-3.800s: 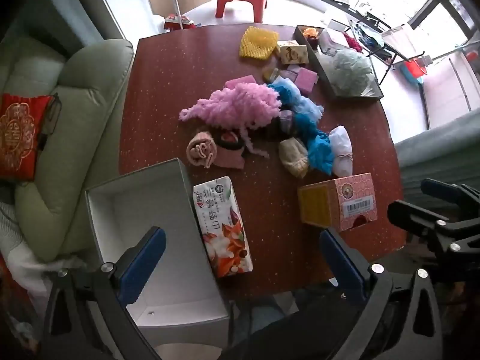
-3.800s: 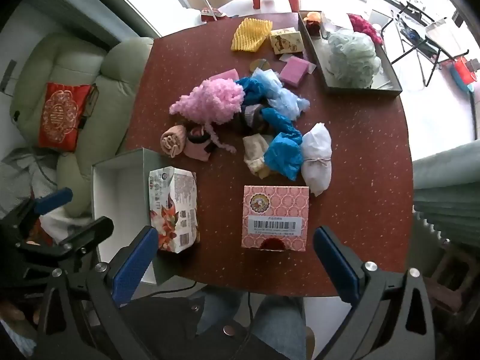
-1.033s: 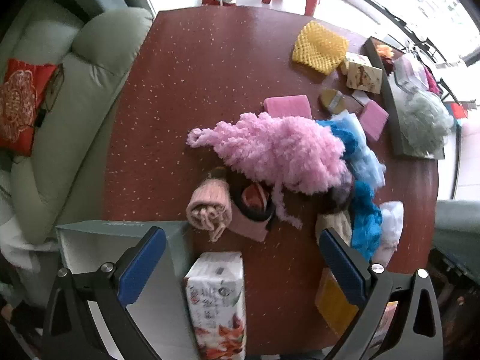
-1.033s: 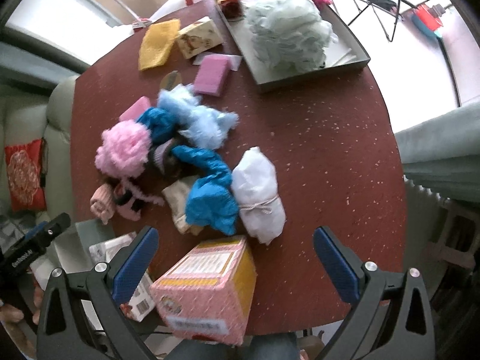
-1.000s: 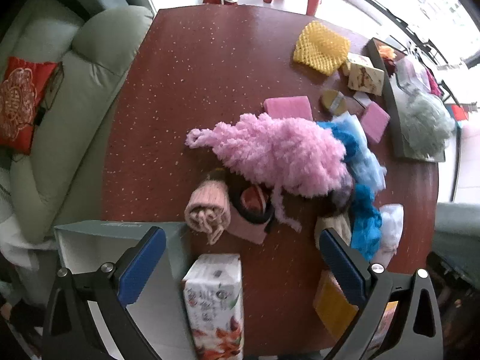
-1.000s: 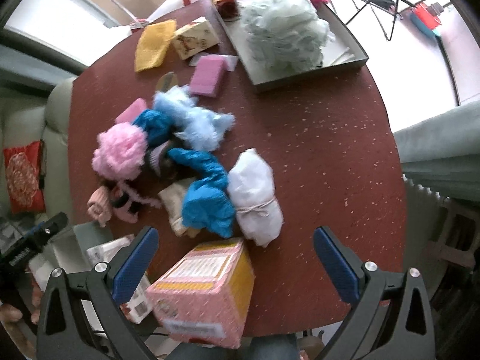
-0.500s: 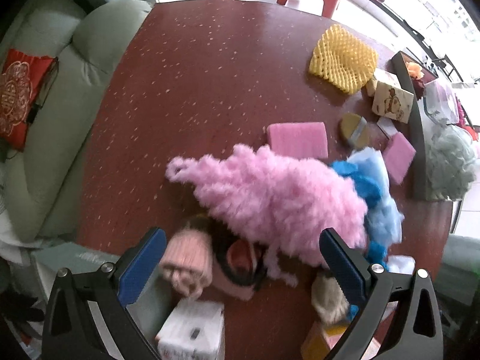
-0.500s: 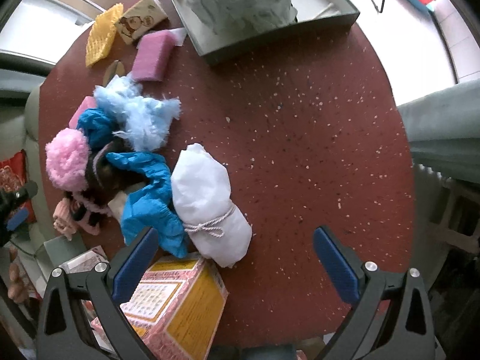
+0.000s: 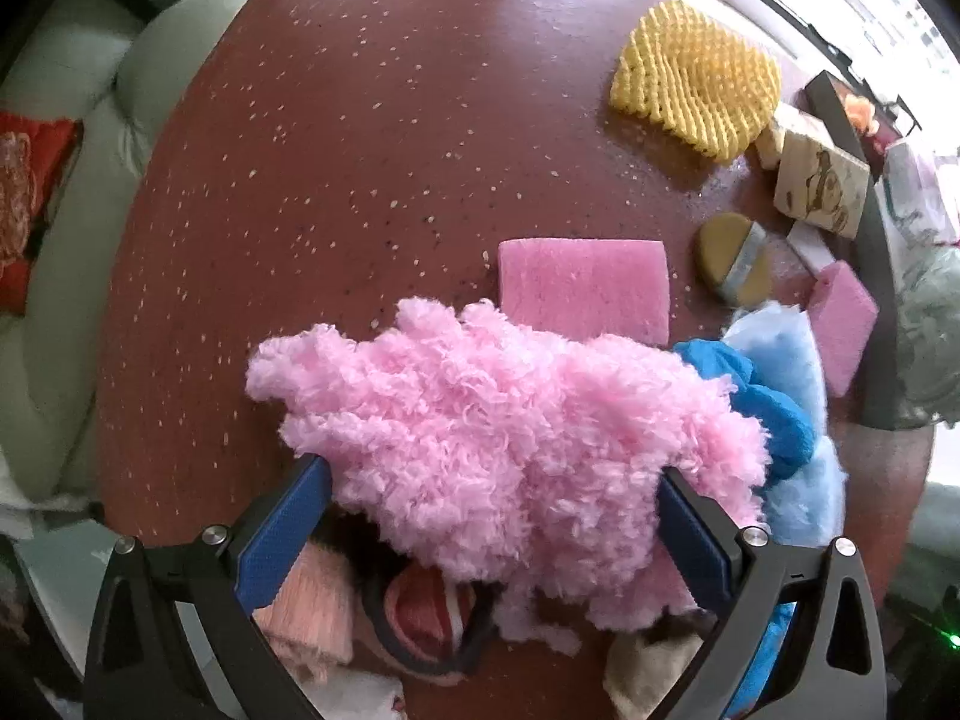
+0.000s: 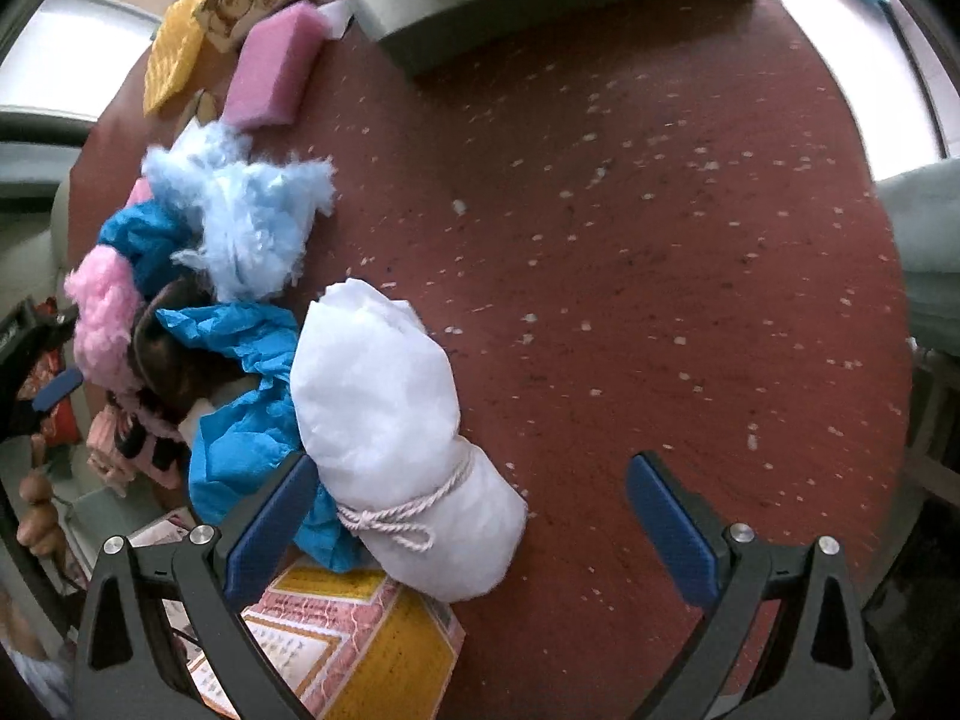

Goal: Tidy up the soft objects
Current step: 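Grasp the pink fluffy yarn with left tool while right grasps white tied bundle, then lift both held items and carry them toward the open white box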

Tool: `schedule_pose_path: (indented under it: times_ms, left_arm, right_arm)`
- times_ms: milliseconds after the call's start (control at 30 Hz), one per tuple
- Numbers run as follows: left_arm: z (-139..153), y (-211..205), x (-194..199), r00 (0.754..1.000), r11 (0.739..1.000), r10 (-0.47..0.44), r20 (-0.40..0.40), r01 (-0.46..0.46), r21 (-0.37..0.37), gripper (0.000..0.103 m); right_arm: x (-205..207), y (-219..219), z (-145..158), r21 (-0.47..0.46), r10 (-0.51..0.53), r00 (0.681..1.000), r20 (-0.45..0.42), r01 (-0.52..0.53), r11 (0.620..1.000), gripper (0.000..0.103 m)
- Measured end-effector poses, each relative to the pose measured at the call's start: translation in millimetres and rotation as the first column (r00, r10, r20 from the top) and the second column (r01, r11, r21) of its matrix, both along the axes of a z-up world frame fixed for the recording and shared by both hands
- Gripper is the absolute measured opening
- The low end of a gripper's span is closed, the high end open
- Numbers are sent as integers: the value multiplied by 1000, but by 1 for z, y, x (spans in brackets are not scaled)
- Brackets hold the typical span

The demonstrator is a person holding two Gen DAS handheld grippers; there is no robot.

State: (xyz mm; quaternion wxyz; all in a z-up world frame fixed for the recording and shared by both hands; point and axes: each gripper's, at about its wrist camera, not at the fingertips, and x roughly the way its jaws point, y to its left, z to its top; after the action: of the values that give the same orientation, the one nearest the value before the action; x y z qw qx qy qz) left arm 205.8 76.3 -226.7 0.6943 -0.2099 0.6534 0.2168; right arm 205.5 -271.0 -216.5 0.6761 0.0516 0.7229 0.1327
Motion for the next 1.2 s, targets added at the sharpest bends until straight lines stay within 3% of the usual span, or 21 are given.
schedule_pose_path:
  times_ms: [133,233,300,333,400,433,467,567,767,867,1100,1133,1167,1200]
  left_arm:
    - [-13,-2,5,1000,1000,-11,-20,11,-4,103]
    - [-23,-3,7,999,999,-22,-47,20,-32,103]
    - [-27,-6,10,998,997,-52,-35,50,-54,103]
    - [-30,-8,10,997,997,-59,-45,56,-61,103]
    - [-31,-9,9,997,996,-62,-41,60,-63,103]
    - [-32,-10,8,997,996,-63,-38,61,-60,98]
    - [-31,-11,8,997,996,-65,-32,63,-63,84]
    - [-25,-16,3,998,991,-66,12,66,-112,58]
    - [-2,-28,-4,987,989,-135,84,139,-47,33]
    - [10,-29,-10,981,988,-140,136,148,-49,22]
    - [23,-21,-24,972,987,-153,178,160,-27,23]
    - [22,-20,-24,971,987,-155,184,161,-19,36]
    - [23,-18,-23,971,988,-149,190,152,-3,60]
    - [25,-12,-21,971,990,-140,196,144,-2,69]
  right_arm:
    - [-1,16,-9,-11,59,998,4,-59,998,103]
    - [-2,23,-15,-8,82,997,-4,-82,997,97]
    - [-3,25,-19,17,76,997,-22,-75,997,84]
    - [-3,26,-17,9,75,997,-6,-75,997,81]
    - [-3,26,-15,-17,84,996,0,-84,996,64]
    - [-2,25,-13,-30,87,996,3,-87,996,57]
    - [-1,24,-12,-32,85,996,7,-84,996,48]
    - [2,15,-8,2,50,999,-6,-50,999,47]
    - [1,2,18,25,14,998,57,-15,1000,47]
    - [-4,-7,36,53,-15,997,78,11,999,47]
    - [-5,-28,56,73,-35,993,109,27,997,47]
    - [-7,-29,57,73,-36,994,107,28,997,47]
    - [-8,-28,58,75,-33,994,106,25,997,47]
    - [-9,-28,58,74,-34,994,104,26,997,47]
